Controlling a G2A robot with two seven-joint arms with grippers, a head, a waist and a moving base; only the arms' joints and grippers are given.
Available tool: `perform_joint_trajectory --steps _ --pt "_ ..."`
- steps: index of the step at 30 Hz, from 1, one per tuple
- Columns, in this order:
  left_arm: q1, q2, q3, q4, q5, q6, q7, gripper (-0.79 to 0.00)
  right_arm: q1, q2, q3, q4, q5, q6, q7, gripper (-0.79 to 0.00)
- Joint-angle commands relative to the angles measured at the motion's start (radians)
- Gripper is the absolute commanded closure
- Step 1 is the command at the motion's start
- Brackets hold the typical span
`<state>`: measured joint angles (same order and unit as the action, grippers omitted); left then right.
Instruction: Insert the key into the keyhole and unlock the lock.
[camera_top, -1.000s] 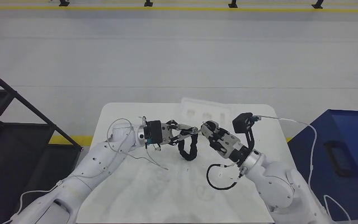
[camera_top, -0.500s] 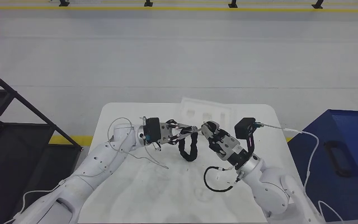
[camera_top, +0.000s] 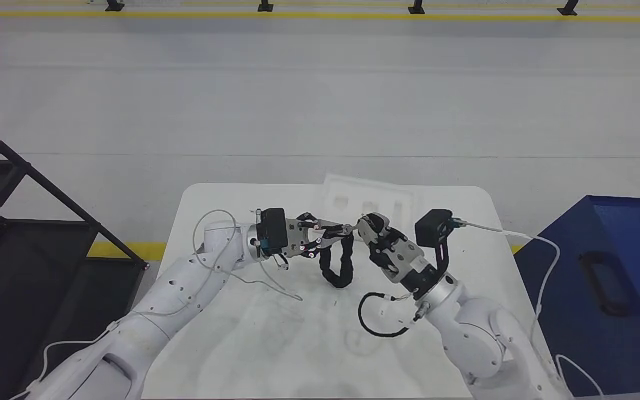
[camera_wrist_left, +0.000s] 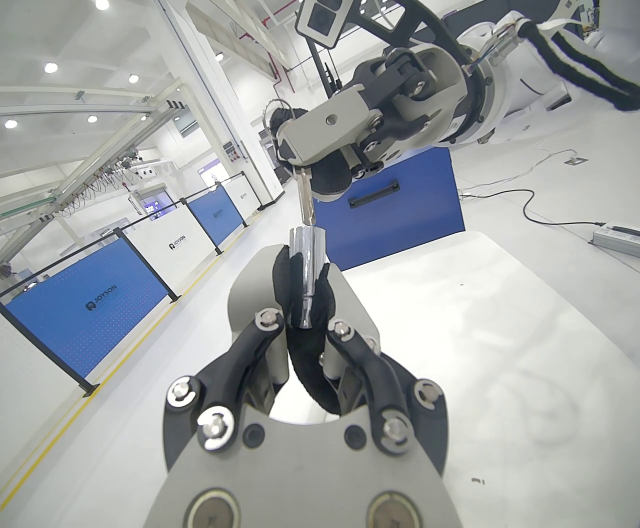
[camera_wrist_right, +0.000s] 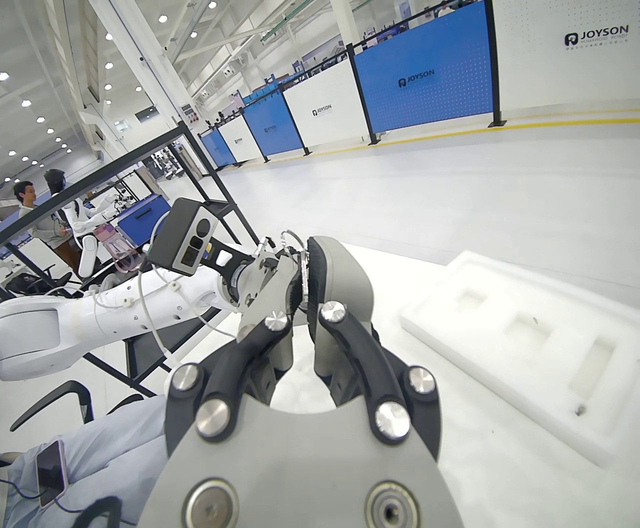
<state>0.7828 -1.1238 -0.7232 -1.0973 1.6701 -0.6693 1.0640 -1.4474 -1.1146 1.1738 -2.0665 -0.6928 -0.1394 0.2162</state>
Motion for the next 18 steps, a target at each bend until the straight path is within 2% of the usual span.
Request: perform_joint_trajectory --steps 1,18 --pt "0.001 -0.001 -0.001 0.001 0.0 -0.002 0.0 0.0 0.002 -0.001 0.0 0.003 0.001 -0.001 0.001 0.0" --pt "0.006 -0.004 -0.015 0.003 0.007 -0.013 -0.001 0.0 0.024 -0.014 -0.016 0.037 -0.014 -0.015 0.003 0.0"
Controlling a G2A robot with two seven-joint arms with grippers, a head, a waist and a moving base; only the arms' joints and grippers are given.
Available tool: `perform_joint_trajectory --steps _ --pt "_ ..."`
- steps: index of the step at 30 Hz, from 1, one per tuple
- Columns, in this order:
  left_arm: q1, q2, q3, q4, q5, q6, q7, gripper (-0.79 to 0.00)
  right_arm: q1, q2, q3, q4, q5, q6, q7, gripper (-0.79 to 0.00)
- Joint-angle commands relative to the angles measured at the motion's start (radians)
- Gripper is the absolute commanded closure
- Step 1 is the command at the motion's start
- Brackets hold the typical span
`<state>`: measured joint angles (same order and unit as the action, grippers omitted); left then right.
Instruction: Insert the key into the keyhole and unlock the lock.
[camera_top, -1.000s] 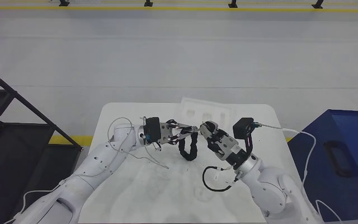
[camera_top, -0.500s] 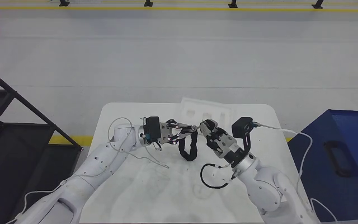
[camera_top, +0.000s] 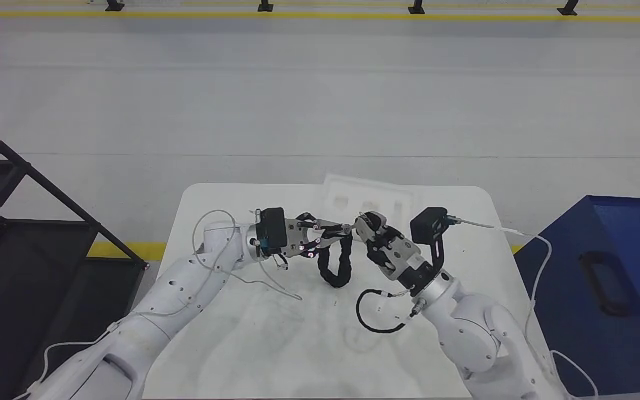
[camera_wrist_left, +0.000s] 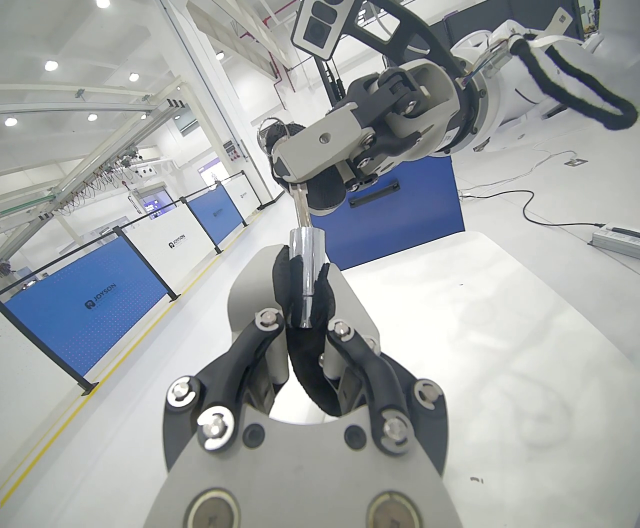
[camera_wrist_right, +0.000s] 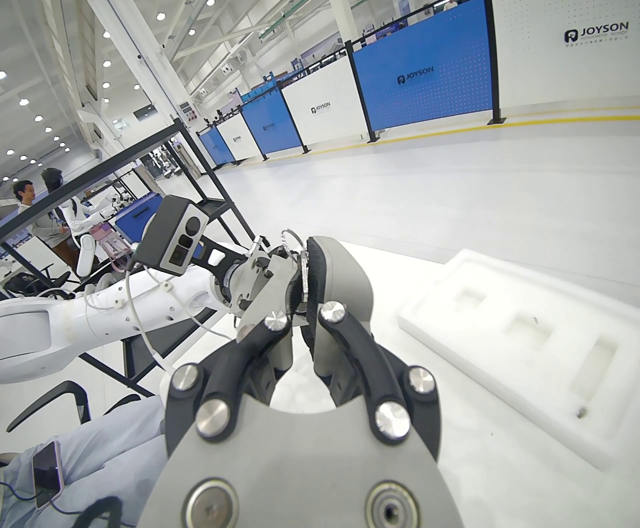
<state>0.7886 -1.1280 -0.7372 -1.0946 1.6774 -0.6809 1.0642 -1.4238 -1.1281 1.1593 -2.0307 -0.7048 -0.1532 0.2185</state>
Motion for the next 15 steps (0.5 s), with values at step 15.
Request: perform_joint_trajectory --steps 15 --pt "0.008 0.0 -0.017 -0.006 0.005 -0.002 -0.002 0.0 0.014 -0.011 -0.025 0.014 -0.064 0.011 0.014 0.0"
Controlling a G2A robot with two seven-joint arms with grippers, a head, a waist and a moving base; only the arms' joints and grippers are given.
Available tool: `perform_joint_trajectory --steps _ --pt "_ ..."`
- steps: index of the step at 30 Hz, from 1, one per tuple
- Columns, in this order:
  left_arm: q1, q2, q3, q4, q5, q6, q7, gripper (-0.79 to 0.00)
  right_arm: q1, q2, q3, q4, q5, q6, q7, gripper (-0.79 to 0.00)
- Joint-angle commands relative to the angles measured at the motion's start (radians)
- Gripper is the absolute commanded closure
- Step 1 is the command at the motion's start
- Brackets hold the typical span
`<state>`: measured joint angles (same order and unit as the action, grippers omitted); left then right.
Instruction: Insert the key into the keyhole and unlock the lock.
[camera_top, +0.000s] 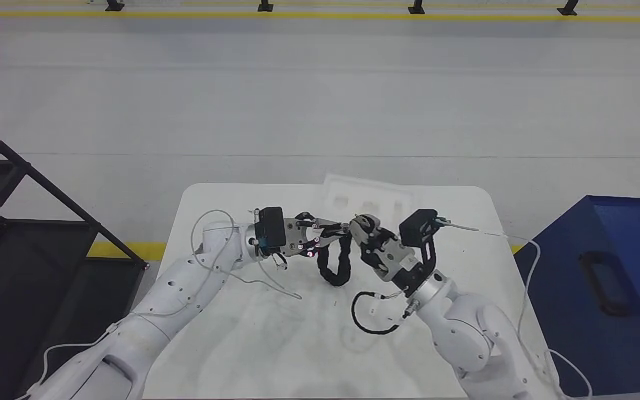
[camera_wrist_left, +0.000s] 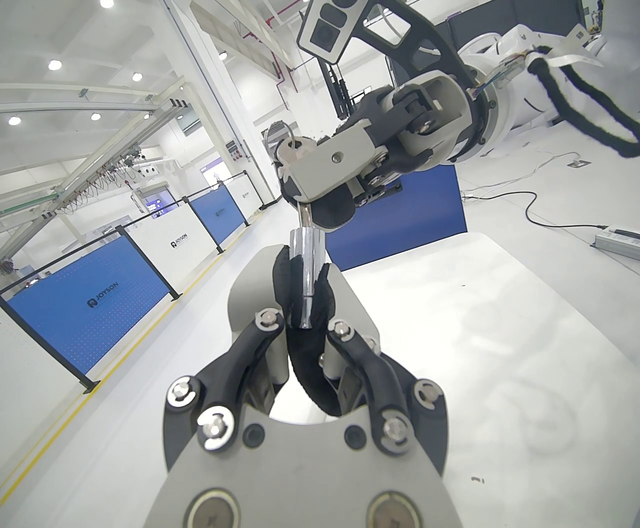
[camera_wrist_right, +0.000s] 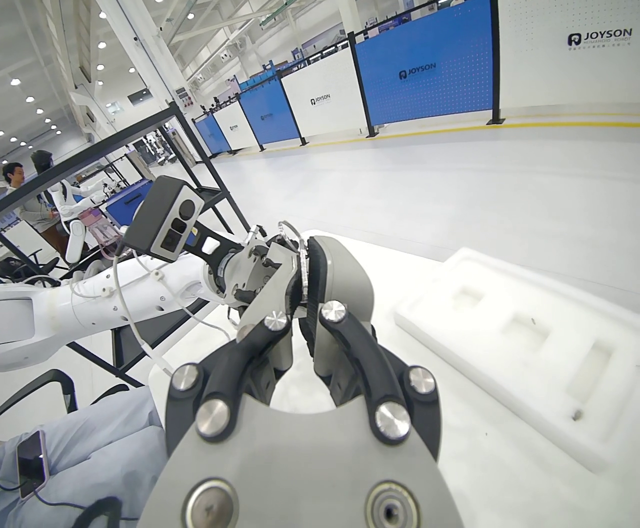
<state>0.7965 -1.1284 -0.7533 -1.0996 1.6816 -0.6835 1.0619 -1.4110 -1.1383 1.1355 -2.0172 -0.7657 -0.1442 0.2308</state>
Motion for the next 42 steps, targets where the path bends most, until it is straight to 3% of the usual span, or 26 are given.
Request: perform_joint_trajectory --steps 1,15,16,17,18,19,30,35,42 --pt "0.001 0.0 -0.002 -0.001 0.003 0.001 -0.001 0.0 0.002 -0.001 -0.003 0.001 -0.009 0.003 0.004 0.0" --pt "0.008 0.0 -0.013 -0.008 0.007 -0.006 -0.009 0.0 0.012 -0.009 -0.015 0.008 -0.067 0.019 0.028 0.0" --pt "0.009 0.0 -0.014 -0.008 0.008 -0.005 -0.011 0.0 0.013 -0.01 -0.014 0.009 -0.06 0.015 0.03 -0.135" --pt "0.009 0.0 -0.014 -0.009 0.008 -0.005 -0.011 0.0 0.014 -0.01 -0.011 0.01 -0.053 0.011 0.03 -0.499" --pt "0.01 0.0 -0.015 -0.01 0.009 -0.007 -0.011 0.0 0.015 -0.01 -0.008 0.012 -0.046 0.006 0.031 -0.674" --pt "0.01 0.0 -0.015 -0.009 0.008 -0.009 -0.012 0.0 0.015 -0.011 -0.005 0.013 -0.04 0.003 0.032 -0.785" --pt "0.009 -0.005 -0.018 0.004 -0.014 -0.036 -0.034 0.0 0.014 -0.01 0.048 0.007 0.035 -0.052 0.04 -0.785" --pt "0.006 -0.008 -0.023 0.016 -0.048 -0.071 -0.075 0.0 0.036 0.003 0.087 0.019 0.038 -0.189 0.166 -0.785" --pt "0.004 -0.006 -0.043 0.014 -0.099 -0.145 -0.162 0.0 0.067 0.03 0.135 0.012 -0.08 -0.419 0.361 -0.785"
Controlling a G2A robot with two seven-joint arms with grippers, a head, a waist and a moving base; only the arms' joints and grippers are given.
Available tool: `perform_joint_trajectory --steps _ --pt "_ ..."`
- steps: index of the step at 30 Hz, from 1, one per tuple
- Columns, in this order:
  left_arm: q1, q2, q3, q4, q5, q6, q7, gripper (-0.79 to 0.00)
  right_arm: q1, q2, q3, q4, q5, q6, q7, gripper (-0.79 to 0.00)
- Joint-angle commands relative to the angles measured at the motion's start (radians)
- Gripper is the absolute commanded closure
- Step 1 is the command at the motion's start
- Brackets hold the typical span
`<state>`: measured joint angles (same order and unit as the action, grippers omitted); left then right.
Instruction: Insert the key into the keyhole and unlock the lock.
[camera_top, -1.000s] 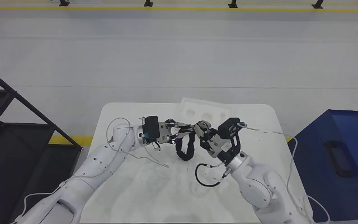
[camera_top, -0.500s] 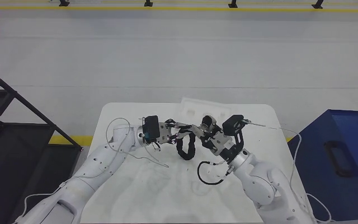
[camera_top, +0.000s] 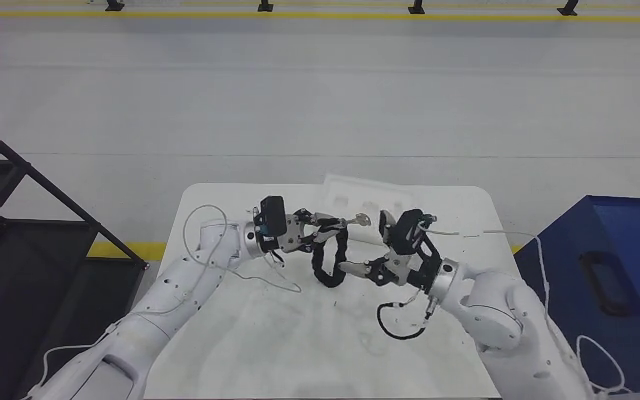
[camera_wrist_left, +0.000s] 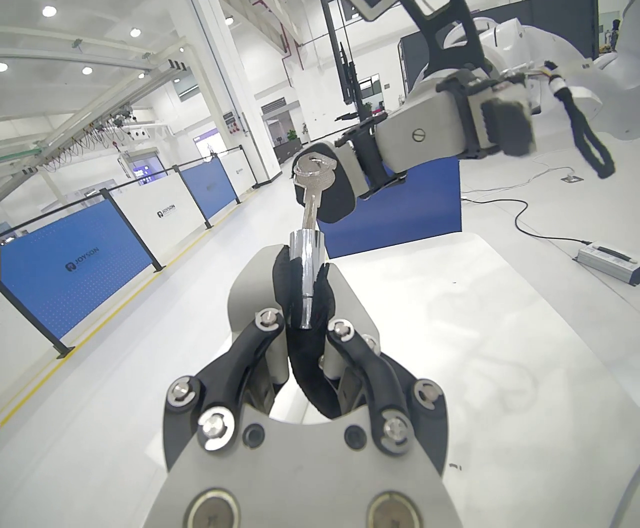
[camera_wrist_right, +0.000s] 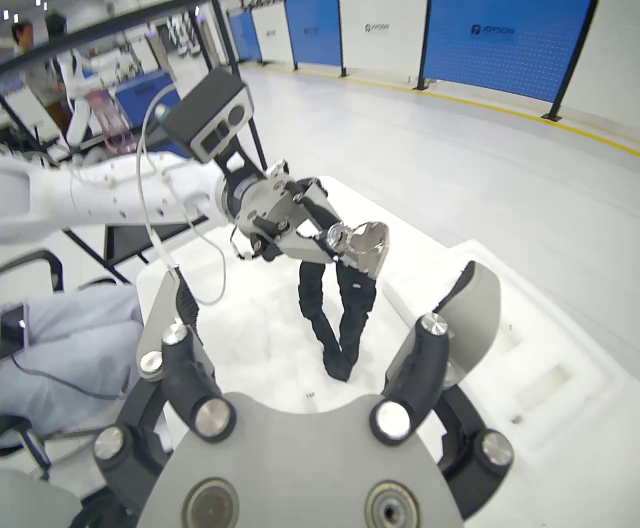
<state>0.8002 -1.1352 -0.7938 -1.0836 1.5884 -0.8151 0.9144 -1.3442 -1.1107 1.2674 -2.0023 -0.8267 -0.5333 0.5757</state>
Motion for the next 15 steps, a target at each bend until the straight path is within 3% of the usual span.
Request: perform_joint_trajectory --steps 1,5,15 --pt "-0.001 0.002 -0.006 -0.004 -0.016 -0.034 -0.033 0.0 0.003 0.006 0.007 -0.011 -0.044 -0.059 0.036 -0.785" --pt "0.003 0.005 -0.022 -0.025 -0.063 -0.097 -0.111 0.0 -0.005 0.014 0.02 -0.043 -0.08 -0.109 0.043 -0.785" --pt "0.024 0.007 -0.04 -0.082 -0.129 -0.148 -0.251 0.0 0.016 0.011 -0.049 -0.082 -0.207 -0.041 0.051 -0.785"
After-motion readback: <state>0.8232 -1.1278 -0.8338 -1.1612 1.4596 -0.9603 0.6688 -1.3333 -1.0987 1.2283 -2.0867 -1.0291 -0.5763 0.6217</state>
